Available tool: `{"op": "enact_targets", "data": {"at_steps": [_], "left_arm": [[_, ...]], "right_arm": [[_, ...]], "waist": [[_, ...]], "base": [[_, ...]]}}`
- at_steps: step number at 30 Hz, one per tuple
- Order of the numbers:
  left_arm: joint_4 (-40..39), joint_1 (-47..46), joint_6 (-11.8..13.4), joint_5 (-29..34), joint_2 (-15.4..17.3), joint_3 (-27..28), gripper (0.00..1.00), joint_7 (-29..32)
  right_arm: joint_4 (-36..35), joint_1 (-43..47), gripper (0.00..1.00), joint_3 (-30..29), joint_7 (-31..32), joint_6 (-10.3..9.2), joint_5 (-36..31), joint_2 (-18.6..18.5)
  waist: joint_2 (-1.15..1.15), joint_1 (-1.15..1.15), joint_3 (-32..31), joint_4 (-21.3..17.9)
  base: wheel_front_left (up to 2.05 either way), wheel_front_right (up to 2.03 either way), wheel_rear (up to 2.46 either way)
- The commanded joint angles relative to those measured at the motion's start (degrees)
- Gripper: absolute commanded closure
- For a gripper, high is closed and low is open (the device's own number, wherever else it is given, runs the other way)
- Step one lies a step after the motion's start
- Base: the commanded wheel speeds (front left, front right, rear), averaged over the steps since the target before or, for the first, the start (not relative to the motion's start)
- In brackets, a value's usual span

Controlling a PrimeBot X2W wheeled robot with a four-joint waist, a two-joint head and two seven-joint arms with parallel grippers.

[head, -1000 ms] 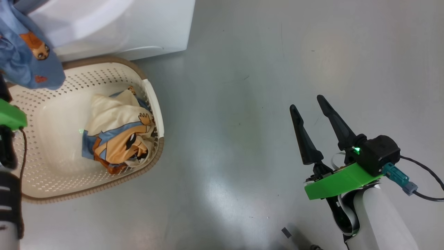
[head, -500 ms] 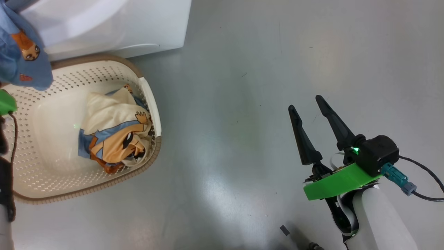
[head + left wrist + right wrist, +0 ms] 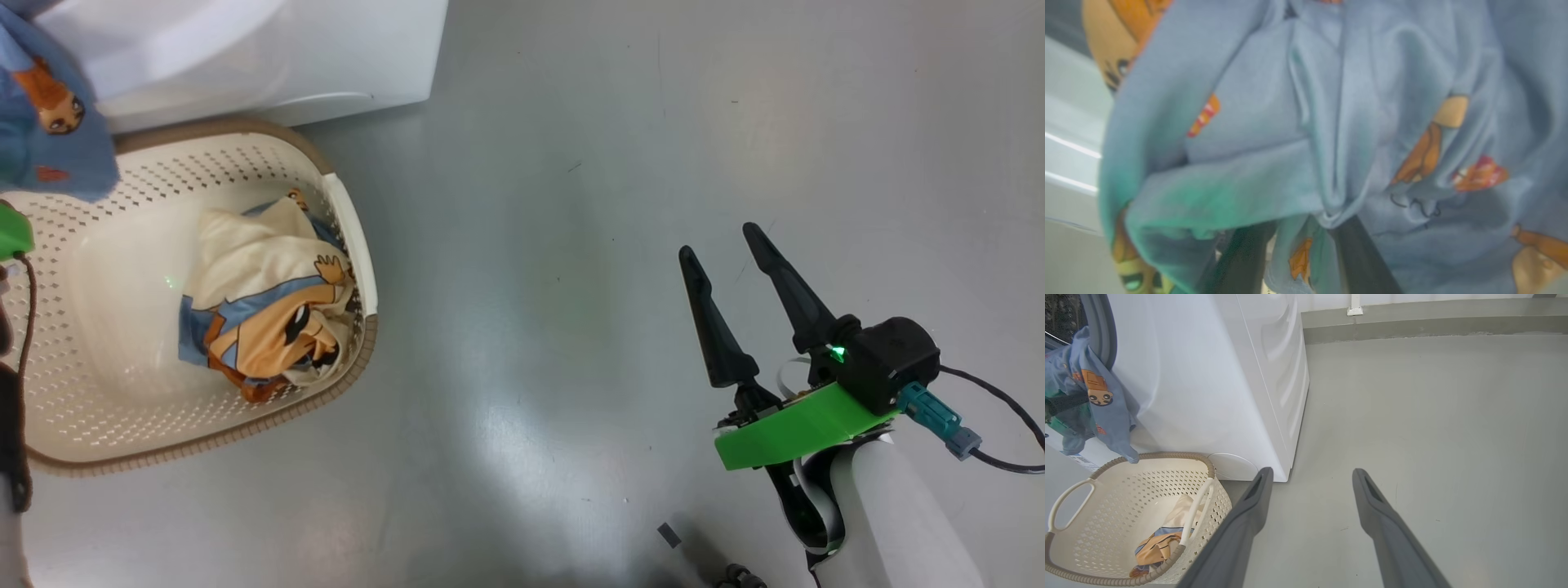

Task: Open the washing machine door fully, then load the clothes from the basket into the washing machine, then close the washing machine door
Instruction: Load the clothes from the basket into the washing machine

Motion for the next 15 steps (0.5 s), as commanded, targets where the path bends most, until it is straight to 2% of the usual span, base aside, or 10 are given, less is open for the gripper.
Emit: {"op": "enact_targets", "data": {"at_steps": [1,10,15], "left_arm": [[-1.7,-1.15,-0.07,-0.39,2.97,1.34,1.0,-0.37],[-4.65,0.9,-0.76,-0.11,2.31,2.6,1.0,-0.38],[-11.27,5.45,-0.93,0.65,1.46,4.54,1.0,-0.38]], "right_arm": [[-1.36,0.58,0.0,1.22,-0.27,0.16,0.55,0.12],[-1.07,0.38,0.0,1.21,-0.27,0.16,0.82,0.12],[-0.51,0.63,0.0,1.51,-0.27,0.16,1.32,0.12]], "waist": [[0.0,0.0,0.08,0.05],[0.0,0.0,-0.42,0.35],[0.0,0.0,-2.18,0.45]], "base": [[0.0,0.0,0.0],[0.0,0.0,0.0],[0.0,0.0,0.0]]}}
